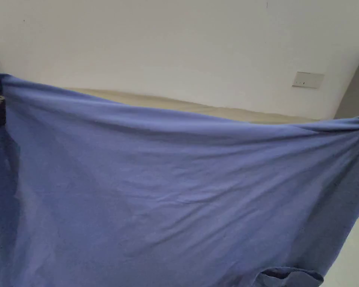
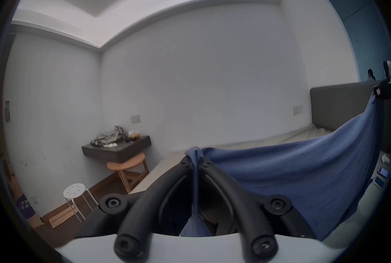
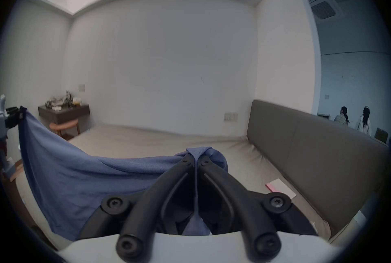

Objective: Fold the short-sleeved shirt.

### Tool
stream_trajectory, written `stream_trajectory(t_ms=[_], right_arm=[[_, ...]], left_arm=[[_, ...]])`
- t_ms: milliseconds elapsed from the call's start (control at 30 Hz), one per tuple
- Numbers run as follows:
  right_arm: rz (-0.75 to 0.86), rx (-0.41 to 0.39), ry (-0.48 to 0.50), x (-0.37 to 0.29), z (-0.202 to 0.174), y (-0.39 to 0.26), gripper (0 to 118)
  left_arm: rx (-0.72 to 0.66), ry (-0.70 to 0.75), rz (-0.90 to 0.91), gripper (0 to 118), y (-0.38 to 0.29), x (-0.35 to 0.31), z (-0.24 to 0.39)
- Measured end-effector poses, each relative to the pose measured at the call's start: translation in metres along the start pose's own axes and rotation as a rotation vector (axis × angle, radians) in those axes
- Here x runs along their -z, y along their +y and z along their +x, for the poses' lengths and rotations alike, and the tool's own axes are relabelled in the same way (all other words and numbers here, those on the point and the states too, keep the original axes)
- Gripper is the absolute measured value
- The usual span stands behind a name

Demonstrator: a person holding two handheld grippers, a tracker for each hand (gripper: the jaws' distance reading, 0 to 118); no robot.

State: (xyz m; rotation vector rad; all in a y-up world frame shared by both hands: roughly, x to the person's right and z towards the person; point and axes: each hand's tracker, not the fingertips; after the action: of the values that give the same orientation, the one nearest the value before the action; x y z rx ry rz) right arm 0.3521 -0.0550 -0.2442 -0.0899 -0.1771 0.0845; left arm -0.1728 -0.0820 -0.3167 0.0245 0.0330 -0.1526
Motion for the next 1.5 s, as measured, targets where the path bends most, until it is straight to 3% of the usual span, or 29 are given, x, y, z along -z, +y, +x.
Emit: stream_trajectory(t_ms=[200, 300, 667, 1067, 1500], right_arm=[[0.168, -0.075, -0.041, -0.043, -0.005, 0.055, 0], [0.196, -0.06, -0.031, -0.051, -0.006, 0.074, 0], [0.271, -0.11, -0.079, -0.031, 0.001, 0.125, 0], [0.283, -0.205, -0.161, 0.057, -0.001, 0.158, 0], [0.254, -0.288, -0.215, 0.18, -0.01, 0.18, 0]], left_arm=[[-0.015, 0.02, 0.096, 2, 0.051, -0.024, -0.022], [-0.024, 0.019, 0.113, 2, 0.069, -0.025, -0.028], [-0.018, 0.019, 0.155, 2, 0.129, 0.009, -0.025], [-0.002, 0.018, 0.125, 2, 0.17, 0.095, -0.012], [0.069, 0.052, 0.049, 2, 0.159, 0.2, 0.006]])
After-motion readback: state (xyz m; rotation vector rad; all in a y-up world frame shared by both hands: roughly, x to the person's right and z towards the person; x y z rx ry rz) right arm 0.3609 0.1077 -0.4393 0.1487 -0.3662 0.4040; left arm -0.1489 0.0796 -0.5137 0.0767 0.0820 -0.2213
